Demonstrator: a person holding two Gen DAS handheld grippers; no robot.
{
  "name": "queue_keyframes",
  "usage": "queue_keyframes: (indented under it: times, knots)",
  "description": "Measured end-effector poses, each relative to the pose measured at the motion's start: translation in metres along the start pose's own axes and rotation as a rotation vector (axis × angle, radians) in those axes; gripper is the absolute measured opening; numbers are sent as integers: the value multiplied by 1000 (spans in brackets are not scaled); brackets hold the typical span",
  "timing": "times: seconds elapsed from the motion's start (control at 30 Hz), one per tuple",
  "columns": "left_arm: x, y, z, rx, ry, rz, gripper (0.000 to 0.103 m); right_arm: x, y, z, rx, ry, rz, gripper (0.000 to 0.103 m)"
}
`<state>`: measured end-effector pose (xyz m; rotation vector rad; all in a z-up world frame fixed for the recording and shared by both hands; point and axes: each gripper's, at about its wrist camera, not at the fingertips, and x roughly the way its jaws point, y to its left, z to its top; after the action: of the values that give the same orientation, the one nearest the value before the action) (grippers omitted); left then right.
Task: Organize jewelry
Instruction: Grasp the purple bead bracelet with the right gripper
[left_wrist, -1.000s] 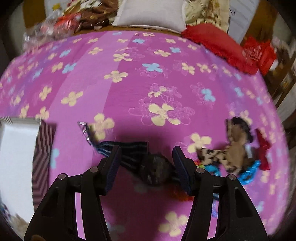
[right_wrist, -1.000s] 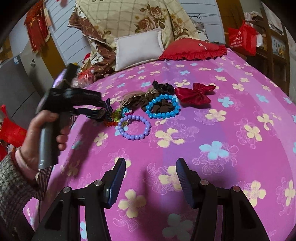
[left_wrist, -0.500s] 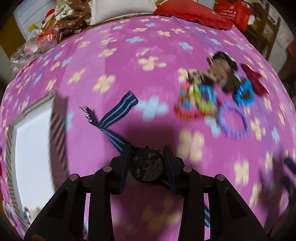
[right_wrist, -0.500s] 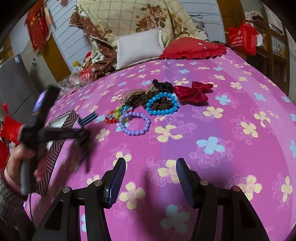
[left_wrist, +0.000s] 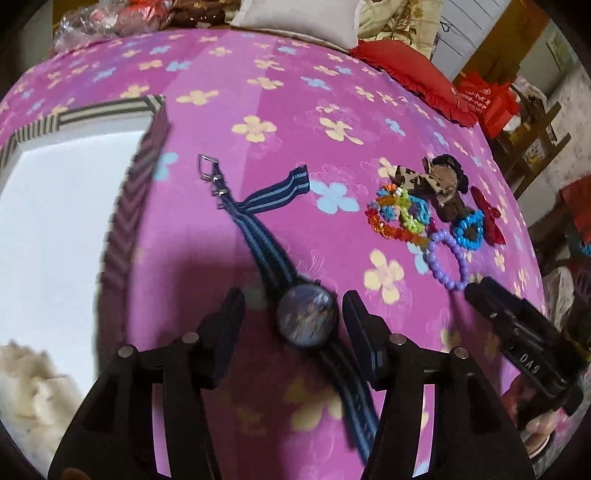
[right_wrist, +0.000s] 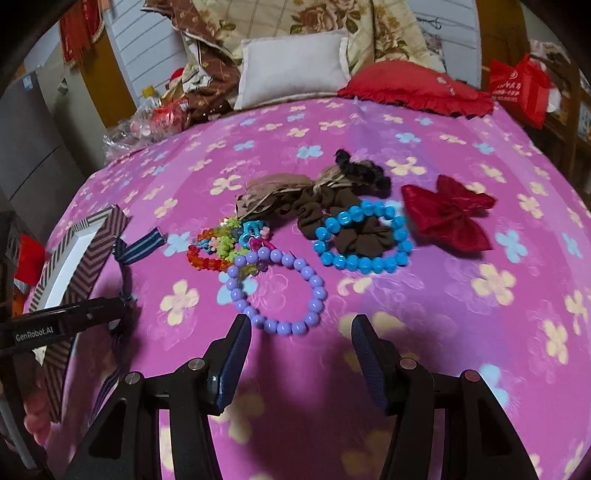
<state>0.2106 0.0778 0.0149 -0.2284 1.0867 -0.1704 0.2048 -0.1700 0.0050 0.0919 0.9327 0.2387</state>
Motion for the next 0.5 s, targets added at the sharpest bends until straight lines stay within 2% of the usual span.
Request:
queue_keyframes:
  times: [0.13,0.2,0.23,0.27,0.3,0.33,0.37,0.5]
  knots:
    - [9,-15,4,47,-25,34,64,8,5,6,-29,-23,-23,53]
    - [13,-23,1,96,-40,71,66,9,7,8,-30,-35,-19,44]
    - [16,-29,-2,135,-52,107,66,10,6,10,-11,-31,3,35]
    - [17,-34,-6,169,-60,139,63,12,6,11,4,-19,10,17]
    - [19,-39,-9,207,-69,179,55,13,7,12,-2,-15,-20,10]
    - [16,-43,-12,225,-82,164,39,13,9,12,-16,-14,-30,9]
    - [15,-44,-13,224,-64,155,32,12,10,11,-22,-8,-25,9]
    - [4,-38,-17,200,-58,109,31,0,11,7,-4,9,8,9]
